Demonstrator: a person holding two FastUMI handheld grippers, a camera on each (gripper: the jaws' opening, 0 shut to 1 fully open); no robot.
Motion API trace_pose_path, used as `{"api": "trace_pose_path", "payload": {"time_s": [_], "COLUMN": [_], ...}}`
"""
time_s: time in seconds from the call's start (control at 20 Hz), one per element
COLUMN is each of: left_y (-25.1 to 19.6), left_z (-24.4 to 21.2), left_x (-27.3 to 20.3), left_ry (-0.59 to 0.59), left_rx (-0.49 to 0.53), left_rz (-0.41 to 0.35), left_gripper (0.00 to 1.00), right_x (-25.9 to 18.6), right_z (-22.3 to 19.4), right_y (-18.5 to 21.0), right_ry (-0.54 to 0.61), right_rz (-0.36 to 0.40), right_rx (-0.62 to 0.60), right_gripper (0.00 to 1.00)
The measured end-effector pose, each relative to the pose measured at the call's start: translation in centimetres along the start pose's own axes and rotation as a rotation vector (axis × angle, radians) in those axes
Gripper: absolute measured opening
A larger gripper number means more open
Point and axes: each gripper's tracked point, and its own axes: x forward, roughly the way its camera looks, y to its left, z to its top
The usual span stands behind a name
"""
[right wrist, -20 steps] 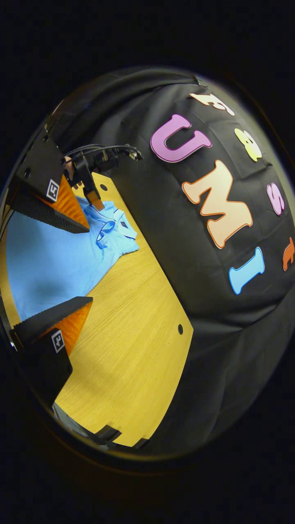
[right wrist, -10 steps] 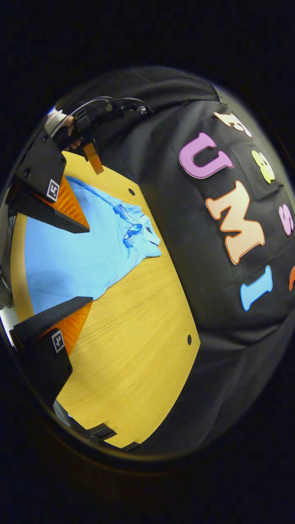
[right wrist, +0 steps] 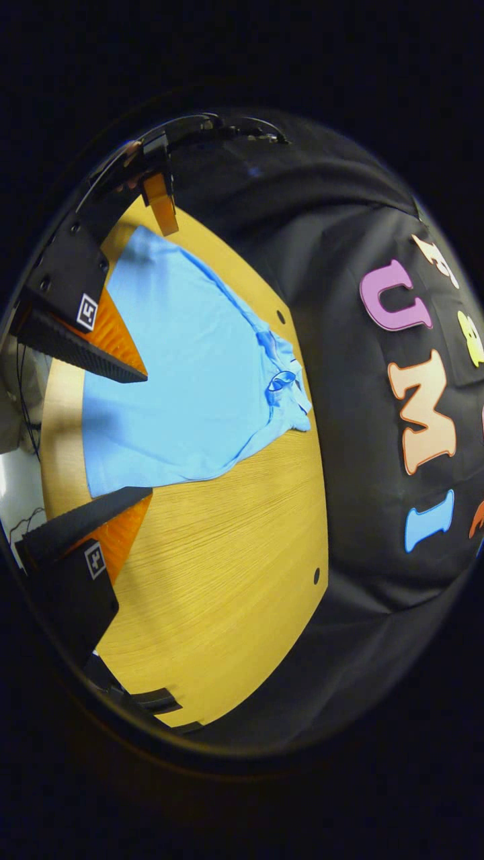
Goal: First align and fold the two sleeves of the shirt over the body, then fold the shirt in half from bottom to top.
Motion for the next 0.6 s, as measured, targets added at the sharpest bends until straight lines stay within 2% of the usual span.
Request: {"api": "trace_pose_path", "payload": {"time_s": [0.05, 0.3, 0.5, 0.55, 0.6], "left_y": [0.2, 0.9, 0.7, 0.4, 0.3], "left_z": [-1.1, -2.8, -3.4, -3.5, -3.4], "left_x": [0.0, 0.7, 0.8, 0.7, 0.7], "left_ry": [0.015, 0.010, 0.015, 0.014, 0.014], "left_rx": [-0.005, -0.007, 0.054, 0.053, 0.044], "left_rz": [0.010, 0.056, 0.076, 0.074, 0.075], "left_gripper": [0.96, 0.95, 0.95, 0.95, 0.94], "right_x": [0.4, 1.5, 1.7, 1.8, 1.8], "right_z": [-0.8, -3.6, -3.9, -4.2, -4.1], "right_y": [-0.6, -0.4, -0.2, -0.3, -0.2], "right_ry": [0.011, 0.047, 0.021, 0.024, 0.014], "right_rz": [-0.020, -0.012, -0.037, -0.043, -0.045], "right_rx": [-0.018, -0.013, -0.061, -0.075, -0.086], "right_gripper": [0.97, 0.98, 0.98, 0.92, 0.98]}}
